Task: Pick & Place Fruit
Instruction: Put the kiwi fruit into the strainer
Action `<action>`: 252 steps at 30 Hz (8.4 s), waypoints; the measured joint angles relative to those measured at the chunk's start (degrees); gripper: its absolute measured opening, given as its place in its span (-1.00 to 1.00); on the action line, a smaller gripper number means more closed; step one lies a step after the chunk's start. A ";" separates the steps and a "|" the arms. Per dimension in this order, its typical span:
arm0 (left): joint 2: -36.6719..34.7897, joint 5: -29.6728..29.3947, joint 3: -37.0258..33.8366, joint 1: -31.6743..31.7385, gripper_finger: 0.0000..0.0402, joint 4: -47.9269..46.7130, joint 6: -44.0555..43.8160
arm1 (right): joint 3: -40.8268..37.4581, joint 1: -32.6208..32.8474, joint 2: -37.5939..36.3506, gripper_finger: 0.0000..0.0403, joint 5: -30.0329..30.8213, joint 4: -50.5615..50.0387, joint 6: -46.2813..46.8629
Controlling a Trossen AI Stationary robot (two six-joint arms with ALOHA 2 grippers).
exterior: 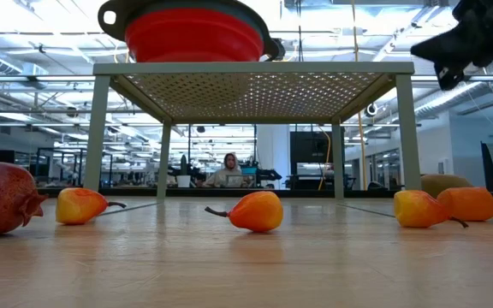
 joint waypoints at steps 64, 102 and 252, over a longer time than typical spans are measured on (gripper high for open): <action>-49.05 -4.49 -51.20 -3.26 -0.99 29.46 4.73 | 0.00 0.02 0.35 -1.00 1.54 12.05 3.95; -82.51 -2.31 -75.65 -3.26 -0.93 35.13 8.44 | 29.23 0.02 41.79 -1.00 1.77 -6.65 13.95; -82.51 1.78 -75.60 -3.26 -0.89 36.76 5.45 | 15.34 -6.27 44.57 0.11 0.44 -21.60 55.43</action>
